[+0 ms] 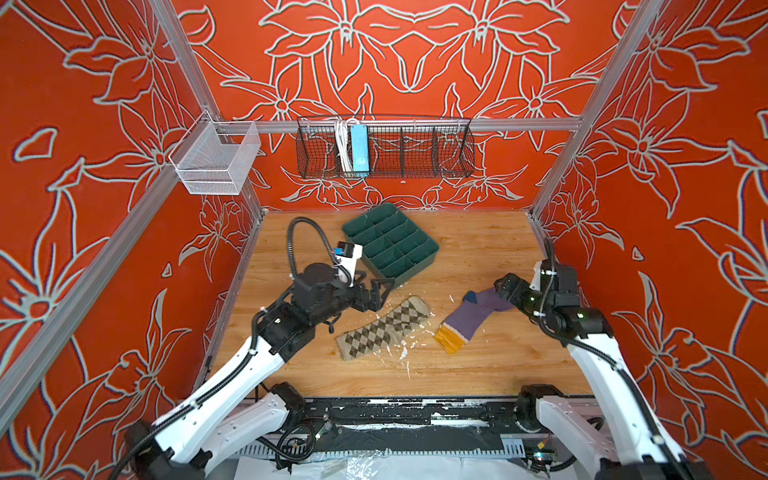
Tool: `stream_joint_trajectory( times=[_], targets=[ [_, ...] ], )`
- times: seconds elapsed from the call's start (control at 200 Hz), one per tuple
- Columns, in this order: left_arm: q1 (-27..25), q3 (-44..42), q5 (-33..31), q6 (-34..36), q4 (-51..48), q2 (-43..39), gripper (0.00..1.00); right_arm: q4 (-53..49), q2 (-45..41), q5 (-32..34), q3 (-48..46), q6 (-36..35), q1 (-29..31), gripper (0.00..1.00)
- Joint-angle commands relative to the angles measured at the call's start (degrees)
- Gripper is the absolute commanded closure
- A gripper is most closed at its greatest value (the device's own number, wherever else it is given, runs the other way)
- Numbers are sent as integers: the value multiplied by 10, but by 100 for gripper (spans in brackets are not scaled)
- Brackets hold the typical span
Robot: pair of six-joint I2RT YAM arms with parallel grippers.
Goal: Roll the socks
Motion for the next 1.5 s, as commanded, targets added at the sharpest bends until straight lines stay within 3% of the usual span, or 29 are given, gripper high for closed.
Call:
stream_joint_trajectory(
  times=[0.0, 0.085, 0.165, 0.35, 0.575, 0.761, 0.851, 0.946, 1.036, 1.126, 1.291, 1.496],
  targets=[
    [-73, 10, -43, 47, -46, 64, 2, -56, 62, 30, 16, -3, -3, 2],
    [-134, 6, -89, 60, -34, 97, 3, -40, 101, 47, 4, 5, -12, 2],
    [-158, 8, -92, 45, -20, 128, 3, 9, 139, 14, -21, 17, -33, 2],
    [-169, 12, -99, 28, 19, 162, 3, 85, 256, -19, -4, 13, -54, 2],
    [-169, 24, -138, 65, 10, 127, 3, 152, 419, -54, 51, 7, -57, 2],
    [-169, -1, -129, 168, 31, 77, 3, 181, 542, -139, 153, -22, -47, 2],
    [-170, -37, -117, 249, 63, 40, 3, 147, 606, -182, 236, -53, -33, 2],
    [-171, -78, -93, 357, 100, -2, 3, 92, 639, -185, 316, -94, -15, 2],
    [-175, -98, -92, 452, 121, -8, 3, 58, 616, -170, 350, -104, -17, 2],
    [-200, -110, -132, 529, 153, 12, 1, 50, 553, -175, 342, -91, -30, 2],
    [-288, -139, -209, 691, 255, 141, 0, 37, 399, -182, 275, -32, -58, 2],
    [-341, -107, -232, 694, 368, 305, 5, 47, 173, -162, 118, 52, -96, 2]
  ],
)
